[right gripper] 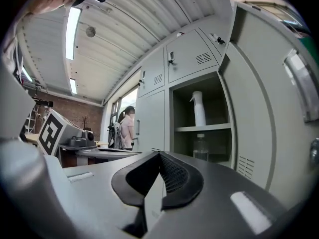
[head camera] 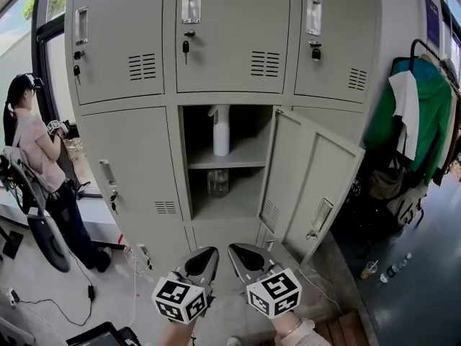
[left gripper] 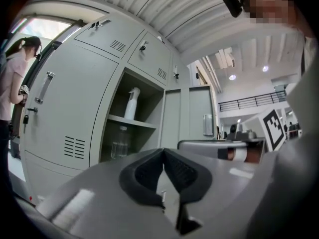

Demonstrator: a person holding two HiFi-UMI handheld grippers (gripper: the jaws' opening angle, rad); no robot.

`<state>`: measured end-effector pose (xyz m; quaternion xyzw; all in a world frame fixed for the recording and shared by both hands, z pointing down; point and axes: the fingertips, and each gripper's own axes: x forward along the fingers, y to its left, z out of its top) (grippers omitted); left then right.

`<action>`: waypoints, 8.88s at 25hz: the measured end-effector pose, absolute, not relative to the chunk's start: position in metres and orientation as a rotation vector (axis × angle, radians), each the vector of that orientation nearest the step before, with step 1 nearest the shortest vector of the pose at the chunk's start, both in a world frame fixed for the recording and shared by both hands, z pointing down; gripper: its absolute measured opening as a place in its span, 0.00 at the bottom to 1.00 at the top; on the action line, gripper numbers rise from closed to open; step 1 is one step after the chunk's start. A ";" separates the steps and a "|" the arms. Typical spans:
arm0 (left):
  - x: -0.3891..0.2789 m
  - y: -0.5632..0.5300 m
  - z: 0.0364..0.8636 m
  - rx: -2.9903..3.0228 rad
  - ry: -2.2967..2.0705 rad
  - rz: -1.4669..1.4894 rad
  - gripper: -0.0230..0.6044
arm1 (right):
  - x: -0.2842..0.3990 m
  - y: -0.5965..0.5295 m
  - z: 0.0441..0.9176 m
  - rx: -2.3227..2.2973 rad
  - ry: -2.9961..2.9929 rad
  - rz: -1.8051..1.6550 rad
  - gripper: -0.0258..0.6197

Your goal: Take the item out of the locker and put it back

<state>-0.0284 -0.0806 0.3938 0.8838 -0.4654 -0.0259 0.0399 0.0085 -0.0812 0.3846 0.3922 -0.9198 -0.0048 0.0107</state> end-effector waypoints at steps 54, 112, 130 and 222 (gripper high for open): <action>-0.045 -0.276 0.423 2.675 -1.301 -0.034 0.05 | -0.026 -0.308 0.415 1.280 -2.785 0.102 0.07; -0.050 -0.305 0.436 2.680 -1.300 0.016 0.05 | -0.055 -0.475 0.455 1.443 -2.611 0.146 0.72; -0.053 -0.280 0.430 2.660 -1.338 -0.031 0.05 | -0.032 -0.408 0.458 1.417 -2.596 0.179 0.72; -0.049 -0.265 0.402 2.711 -1.348 -0.093 0.05 | 0.010 -0.265 0.378 1.319 -2.860 0.245 0.72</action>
